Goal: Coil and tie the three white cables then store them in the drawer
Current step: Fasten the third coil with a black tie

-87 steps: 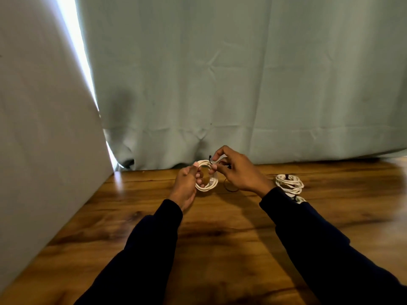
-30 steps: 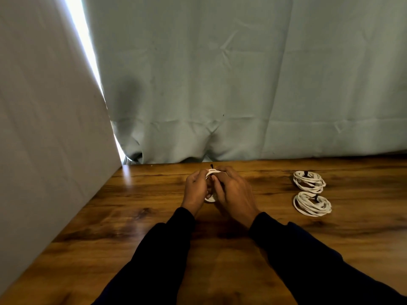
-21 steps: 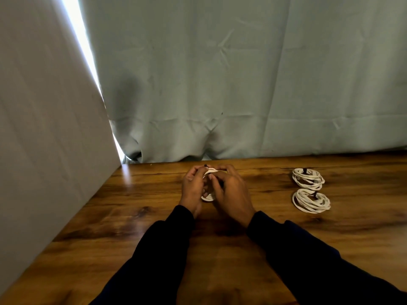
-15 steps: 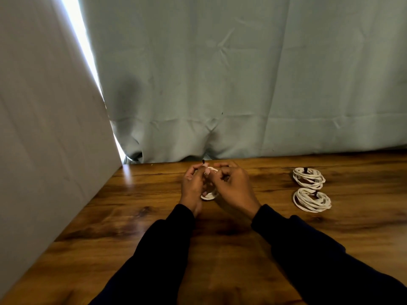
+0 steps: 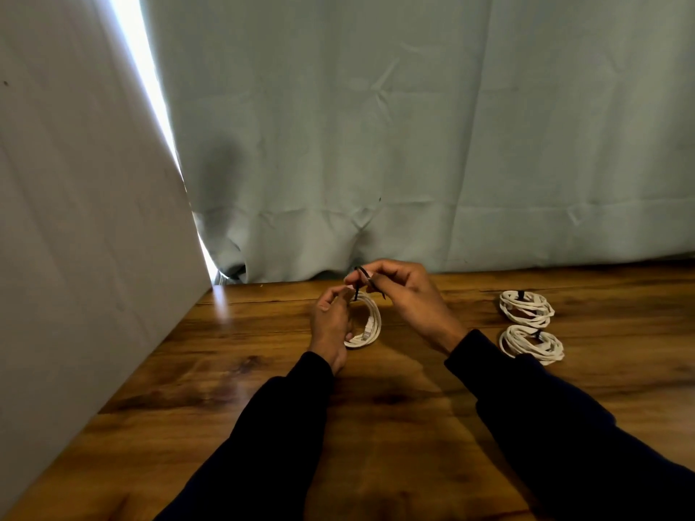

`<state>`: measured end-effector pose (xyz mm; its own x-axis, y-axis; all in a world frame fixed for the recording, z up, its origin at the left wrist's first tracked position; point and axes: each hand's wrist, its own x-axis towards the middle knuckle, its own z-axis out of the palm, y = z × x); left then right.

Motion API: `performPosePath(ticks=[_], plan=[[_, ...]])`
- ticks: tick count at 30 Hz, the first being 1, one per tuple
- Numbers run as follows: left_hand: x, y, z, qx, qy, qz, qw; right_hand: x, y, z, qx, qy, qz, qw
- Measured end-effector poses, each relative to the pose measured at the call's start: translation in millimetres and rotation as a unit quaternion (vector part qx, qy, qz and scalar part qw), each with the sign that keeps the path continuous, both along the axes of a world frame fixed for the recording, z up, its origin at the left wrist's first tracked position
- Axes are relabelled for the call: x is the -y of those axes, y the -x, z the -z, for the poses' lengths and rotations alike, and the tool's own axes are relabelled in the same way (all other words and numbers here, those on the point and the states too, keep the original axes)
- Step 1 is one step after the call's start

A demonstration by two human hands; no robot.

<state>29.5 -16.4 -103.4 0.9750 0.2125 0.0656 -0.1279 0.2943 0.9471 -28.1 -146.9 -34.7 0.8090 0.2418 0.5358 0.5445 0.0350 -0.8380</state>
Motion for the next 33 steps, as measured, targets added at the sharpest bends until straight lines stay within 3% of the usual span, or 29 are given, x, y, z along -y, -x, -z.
performPosePath(ticks=[11,22,26,33], plan=[[-2,-1,3,-0.003,-0.014,-0.014,1.000,4,9,-23,0.125,0.023,-0.002,0.992],[1,-1,4,-0.007,-0.007,-0.020,1.000,13,-6,-9,0.086,0.074,0.023,0.993],[3,-3,6,-0.002,-0.006,-0.027,1.000,10,-17,3,0.089,0.071,0.076,0.991],[7,-5,8,0.038,-0.031,-0.059,0.997,8,-31,39,0.227,0.130,0.202,0.944]])
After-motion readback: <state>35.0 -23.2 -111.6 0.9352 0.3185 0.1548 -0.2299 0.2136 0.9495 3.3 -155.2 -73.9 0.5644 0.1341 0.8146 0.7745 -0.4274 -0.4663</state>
